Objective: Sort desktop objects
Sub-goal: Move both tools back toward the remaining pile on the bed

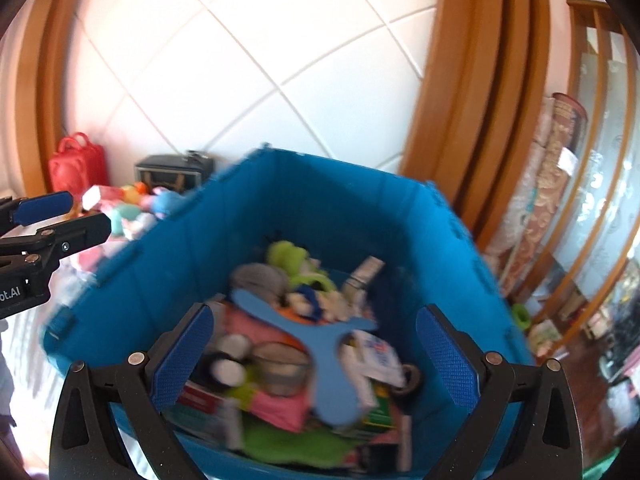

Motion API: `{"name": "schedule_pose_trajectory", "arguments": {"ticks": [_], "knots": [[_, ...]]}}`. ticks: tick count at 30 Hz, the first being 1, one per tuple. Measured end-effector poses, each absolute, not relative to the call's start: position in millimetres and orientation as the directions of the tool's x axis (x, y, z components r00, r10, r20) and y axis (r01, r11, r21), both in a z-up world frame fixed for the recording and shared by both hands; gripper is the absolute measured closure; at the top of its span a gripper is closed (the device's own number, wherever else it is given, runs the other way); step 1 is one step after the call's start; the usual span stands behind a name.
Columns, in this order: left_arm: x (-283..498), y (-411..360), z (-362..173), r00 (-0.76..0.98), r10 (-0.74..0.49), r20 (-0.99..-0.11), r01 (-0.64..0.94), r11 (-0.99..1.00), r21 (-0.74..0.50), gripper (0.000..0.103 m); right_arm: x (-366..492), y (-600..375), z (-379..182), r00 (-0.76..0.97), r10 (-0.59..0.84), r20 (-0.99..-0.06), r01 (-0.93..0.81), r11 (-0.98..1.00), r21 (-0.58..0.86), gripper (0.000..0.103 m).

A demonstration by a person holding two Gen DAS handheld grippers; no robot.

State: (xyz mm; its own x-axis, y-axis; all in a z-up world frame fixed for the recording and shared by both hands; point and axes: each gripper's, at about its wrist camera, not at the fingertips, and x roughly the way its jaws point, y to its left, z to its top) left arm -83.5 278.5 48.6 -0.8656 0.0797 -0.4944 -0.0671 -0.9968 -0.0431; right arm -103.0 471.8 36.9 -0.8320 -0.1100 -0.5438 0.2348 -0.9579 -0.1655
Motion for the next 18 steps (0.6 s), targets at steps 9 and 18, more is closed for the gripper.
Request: {"name": "schedule_pose_trajectory", "arguments": {"ticks": [9,18], "knots": [[-69.7,147.2,36.6,-0.874,-0.006,-0.486,0.049,-0.996,-0.075,0.033,-92.5,367.0,48.6,-0.845,-0.184,-0.502,0.289,-0.947,-0.139,0.000],[-65.1,12.5,10.5,-0.835,-0.067,-0.546,0.104,-0.994,-0.037,0.033,-82.4,246.5,46.4,-0.830,-0.199,-0.521,0.302,-0.946,-0.119,0.000]]}}
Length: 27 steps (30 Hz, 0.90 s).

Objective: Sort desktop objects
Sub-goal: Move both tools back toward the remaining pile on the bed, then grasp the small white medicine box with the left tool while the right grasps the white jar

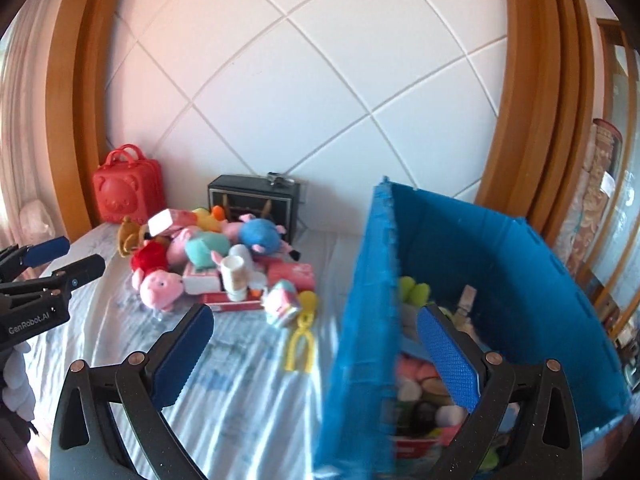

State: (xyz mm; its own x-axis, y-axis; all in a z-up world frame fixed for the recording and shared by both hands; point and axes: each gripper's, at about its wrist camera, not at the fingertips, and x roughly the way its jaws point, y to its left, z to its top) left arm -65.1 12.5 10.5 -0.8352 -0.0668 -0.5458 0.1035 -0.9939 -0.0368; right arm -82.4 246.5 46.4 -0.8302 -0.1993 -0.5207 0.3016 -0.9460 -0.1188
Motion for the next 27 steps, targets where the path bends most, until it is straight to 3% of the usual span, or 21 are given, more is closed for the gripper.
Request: {"name": "schedule_pose_trajectory", "arguments": {"ticks": [9,17,27], "knots": [[-69.0,-95.3,-38.4,-0.756,-0.148,-0.638,0.264,-0.960,-0.090,0.033,-110.5,176.2,10.5,-0.770,-0.203,-0.605,0.334,-0.936,-0.112,0.000],[-77.2,-169.6,-90.7,-0.588,-0.322,-0.742,0.493,-0.870,-0.013,0.033,-172.5,169.4,-48.4,-0.718,-0.194,-0.669,0.354,-0.929,-0.111,0.000],[-143.7,-235.5,-176.8,-0.442,-0.307,-0.843,0.560,-0.829,0.008,0.033,-227.8,172.9,-116.5,-0.623,-0.138,-0.770,0.310,-0.947,-0.080,0.000]]}}
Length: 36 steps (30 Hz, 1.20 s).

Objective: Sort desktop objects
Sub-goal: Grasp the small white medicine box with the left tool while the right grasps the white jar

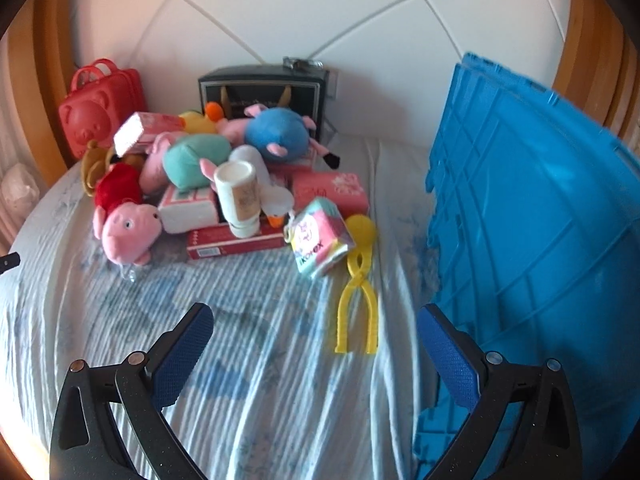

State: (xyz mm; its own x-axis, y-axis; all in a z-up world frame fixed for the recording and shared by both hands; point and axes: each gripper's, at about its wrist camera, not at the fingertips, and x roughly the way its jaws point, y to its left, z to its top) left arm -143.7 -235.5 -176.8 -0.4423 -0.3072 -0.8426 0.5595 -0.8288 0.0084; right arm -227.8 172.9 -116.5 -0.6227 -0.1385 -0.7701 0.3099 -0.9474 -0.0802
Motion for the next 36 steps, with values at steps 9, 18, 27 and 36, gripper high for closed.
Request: {"name": "schedule_pose_trajectory", "arguments": {"ticks": [9,18,27,36], "knots": [[-242.1,-253.5,-246.5,-0.364,-0.206,-0.908,0.483,-0.876,0.005,0.033,-284.2,171.4,-165.1,-0.555,-0.039,-0.831,0.202,-0.975,-0.089,0.000],[-307.1,-259.2,-280.2,-0.386,-0.168,-0.907,0.448,-0.894,-0.026,0.033,-332.9,131.8,-190.6,-0.541,-0.062,-0.838,0.223,-0.972,-0.072,0.000],[-329.6,-274.1,-289.9,-0.412,-0.120,-0.903,0.483,-0.870,-0.105,0.033,-361.9,99.6,-203.1,-0.550,-0.114,-0.828,0.275,-0.960,-0.050,0.000],[-308.7,-270.1,-287.3,-0.402,-0.193,-0.895,0.475,-0.879,-0.024,0.075,-369.1,83.9,-198.3,-0.538,-0.193,-0.820,0.306,-0.952,0.023,0.008]]}}
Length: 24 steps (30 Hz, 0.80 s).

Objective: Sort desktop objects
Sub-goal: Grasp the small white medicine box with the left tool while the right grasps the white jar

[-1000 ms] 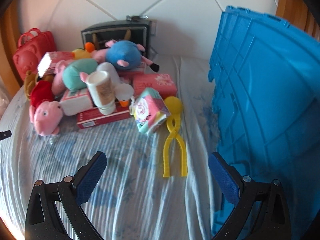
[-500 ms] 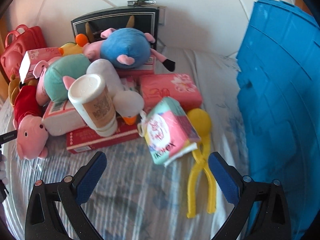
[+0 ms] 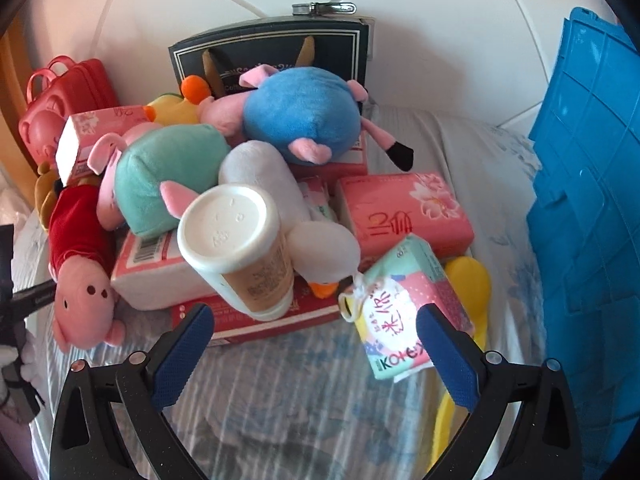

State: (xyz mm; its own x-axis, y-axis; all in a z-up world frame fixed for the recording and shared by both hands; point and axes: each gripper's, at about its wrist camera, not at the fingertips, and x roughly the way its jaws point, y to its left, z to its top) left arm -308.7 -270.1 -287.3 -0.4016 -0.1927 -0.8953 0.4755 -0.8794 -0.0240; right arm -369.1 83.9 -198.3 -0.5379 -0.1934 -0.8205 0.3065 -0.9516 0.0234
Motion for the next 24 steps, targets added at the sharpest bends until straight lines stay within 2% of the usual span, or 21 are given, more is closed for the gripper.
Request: {"name": "schedule_pose_trajectory", "arguments": {"ticks": [3,7,10,13,14,24], "knots": [[-302.2,-273.2,-286.9,-0.400,-0.201,-0.894,0.485,-0.874,-0.021,0.077,-371.0,79.2,-195.0,-0.538,-0.222,-0.813,0.317,-0.947,0.049,0.020],[-300.3,-269.2,-286.1,-0.396,-0.226,-0.890,0.487,-0.873,0.005,0.078,-373.6,69.7,-191.2,-0.544,-0.256,-0.799,0.342,-0.937,0.067,0.023],[-299.8,-269.8,-281.3,-0.400,-0.235,-0.886,0.489,-0.872,0.010,0.078,-375.5,60.9,-187.3,-0.560,-0.268,-0.783,0.359,-0.931,0.062,0.028],[-291.7,-270.1,-278.4,-0.402,-0.248,-0.881,0.490,-0.871,0.022,0.078,-379.9,51.8,-187.7,-0.563,-0.271,-0.781,0.371,-0.927,0.054,0.042],[-290.1,-269.4,-277.1,-0.406,-0.251,-0.879,0.491,-0.871,0.022,0.078,-380.8,49.6,-188.7,-0.561,-0.271,-0.782,0.374,-0.926,0.052,0.051],[-252.4,-259.3,-238.0,-0.471,-0.294,-0.832,0.500,-0.866,0.023,0.078,-355.2,52.5,-168.2,-0.606,-0.271,-0.748,0.382,-0.924,0.025,0.051]]}}
